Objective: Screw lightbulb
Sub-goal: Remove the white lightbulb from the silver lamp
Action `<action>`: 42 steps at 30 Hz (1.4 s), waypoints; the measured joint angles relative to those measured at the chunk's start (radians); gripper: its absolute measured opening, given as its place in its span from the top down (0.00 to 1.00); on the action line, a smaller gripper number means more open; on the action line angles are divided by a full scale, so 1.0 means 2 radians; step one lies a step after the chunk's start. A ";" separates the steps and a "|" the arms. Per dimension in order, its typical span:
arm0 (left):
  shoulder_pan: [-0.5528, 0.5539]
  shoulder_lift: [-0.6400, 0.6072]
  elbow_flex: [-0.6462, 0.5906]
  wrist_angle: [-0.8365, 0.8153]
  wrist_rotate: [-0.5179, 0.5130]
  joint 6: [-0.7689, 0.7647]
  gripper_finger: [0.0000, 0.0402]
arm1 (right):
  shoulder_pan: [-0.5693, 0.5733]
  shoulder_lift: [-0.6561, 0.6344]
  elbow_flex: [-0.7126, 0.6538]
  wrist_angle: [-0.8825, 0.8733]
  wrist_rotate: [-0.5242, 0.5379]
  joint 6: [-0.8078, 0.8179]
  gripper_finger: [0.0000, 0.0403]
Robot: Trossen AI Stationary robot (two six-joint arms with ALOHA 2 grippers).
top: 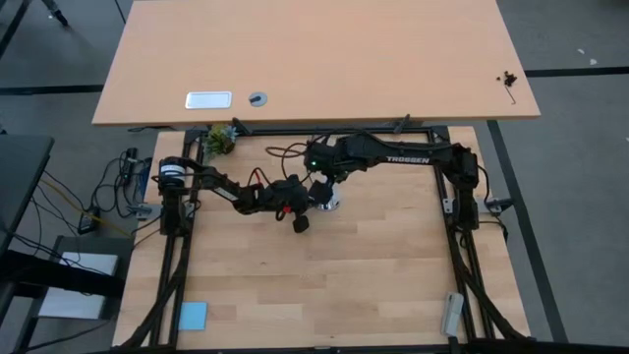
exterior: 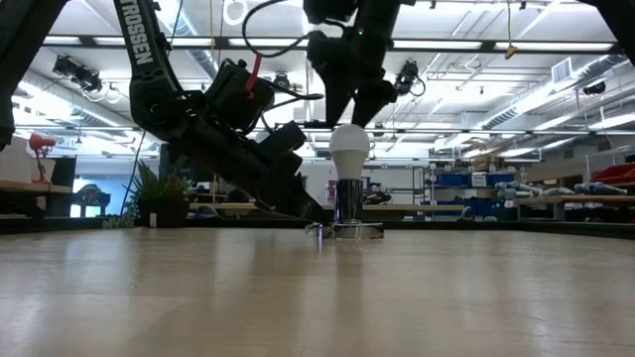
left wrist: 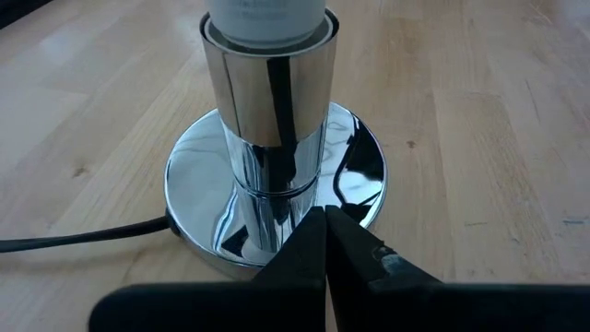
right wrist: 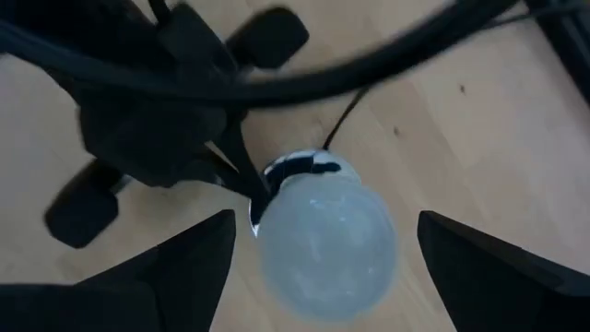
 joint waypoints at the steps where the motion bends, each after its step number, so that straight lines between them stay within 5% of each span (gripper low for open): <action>1: 0.000 0.000 0.000 0.000 0.000 0.000 0.99 | 0.000 0.000 -0.006 0.003 0.000 0.003 0.15; 10: 0.000 0.000 0.000 0.000 0.000 0.000 0.99 | -0.006 0.000 -0.037 0.017 -0.003 -0.070 0.22; 18: 0.000 0.000 0.000 0.000 -0.004 0.000 0.99 | -0.012 0.000 -0.037 0.028 -0.018 -0.428 0.34; 22: 0.001 0.000 0.000 0.000 -0.007 0.000 0.99 | -0.013 0.000 -0.037 0.030 -0.011 -0.491 0.32; 34: 0.000 0.000 0.000 0.000 0.003 0.000 0.99 | 0.014 -0.001 -0.019 0.011 0.038 -0.367 0.15; 38: 0.000 0.000 0.000 0.000 0.003 0.000 0.99 | 0.015 -0.002 -0.005 0.008 0.045 -0.235 0.14; 42: 0.000 0.000 0.000 0.000 0.002 0.000 0.99 | 0.004 -0.002 -0.008 0.009 -0.006 -0.060 0.14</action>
